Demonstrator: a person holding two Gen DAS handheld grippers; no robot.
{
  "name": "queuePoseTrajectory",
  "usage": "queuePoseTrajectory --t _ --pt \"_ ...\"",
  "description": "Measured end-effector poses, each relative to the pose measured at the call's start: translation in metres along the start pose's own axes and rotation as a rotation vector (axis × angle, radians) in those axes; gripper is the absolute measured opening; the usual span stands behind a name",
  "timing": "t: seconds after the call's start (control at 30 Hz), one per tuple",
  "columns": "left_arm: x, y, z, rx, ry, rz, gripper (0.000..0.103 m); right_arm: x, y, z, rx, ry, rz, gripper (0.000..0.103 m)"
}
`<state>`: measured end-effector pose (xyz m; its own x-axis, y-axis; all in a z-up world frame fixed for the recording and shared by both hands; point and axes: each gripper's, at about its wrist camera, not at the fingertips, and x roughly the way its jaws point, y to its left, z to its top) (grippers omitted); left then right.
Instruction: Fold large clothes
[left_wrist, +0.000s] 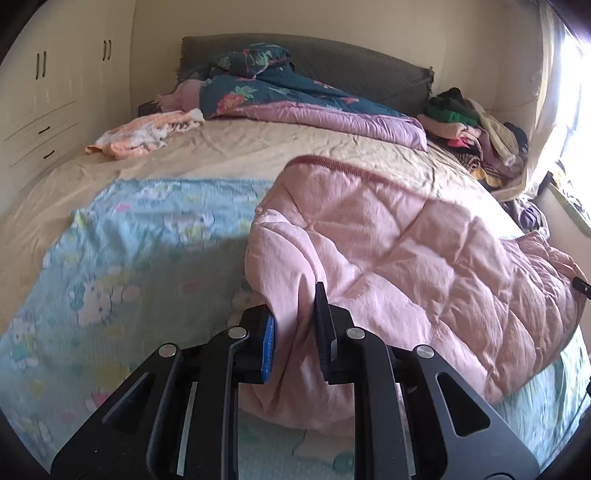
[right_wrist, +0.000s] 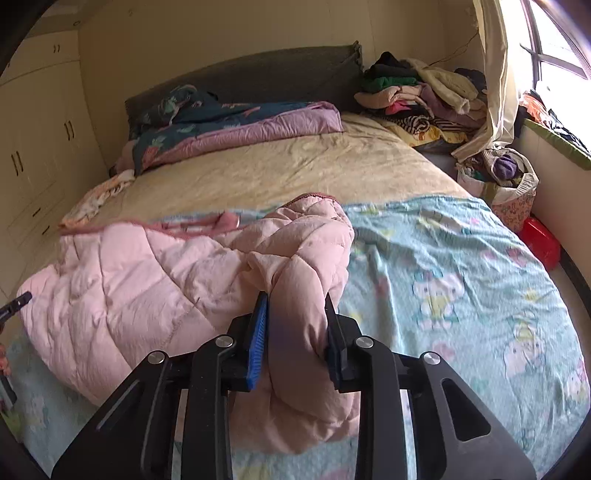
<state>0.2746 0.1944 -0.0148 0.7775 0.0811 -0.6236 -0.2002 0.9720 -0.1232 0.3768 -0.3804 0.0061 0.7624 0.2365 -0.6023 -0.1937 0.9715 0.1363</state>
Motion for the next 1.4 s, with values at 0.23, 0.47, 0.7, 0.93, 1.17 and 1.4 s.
queuePoseTrajectory --t 0.23,0.47,0.7,0.93,1.17,1.4 --pt "0.046 -0.004 0.007 0.01 0.058 0.06 0.011 0.046 -0.008 0.013 0.042 0.062 -0.037 0.024" --pt "0.071 -0.01 0.003 0.026 0.099 0.087 0.012 0.094 -0.018 0.001 0.043 0.162 -0.09 0.024" --pt "0.086 -0.012 0.004 0.04 0.116 0.096 0.013 0.12 -0.021 -0.011 0.042 0.201 -0.105 0.024" --pt "0.092 -0.012 0.001 0.034 0.122 0.104 0.014 0.125 -0.031 -0.02 0.068 0.226 -0.099 0.028" --pt "0.085 -0.012 0.003 0.041 0.126 0.122 0.018 0.093 -0.031 -0.02 0.081 0.193 -0.075 0.059" --pt "0.066 -0.01 0.006 0.024 0.113 0.125 0.034 0.043 -0.013 -0.016 0.062 0.101 -0.032 0.085"
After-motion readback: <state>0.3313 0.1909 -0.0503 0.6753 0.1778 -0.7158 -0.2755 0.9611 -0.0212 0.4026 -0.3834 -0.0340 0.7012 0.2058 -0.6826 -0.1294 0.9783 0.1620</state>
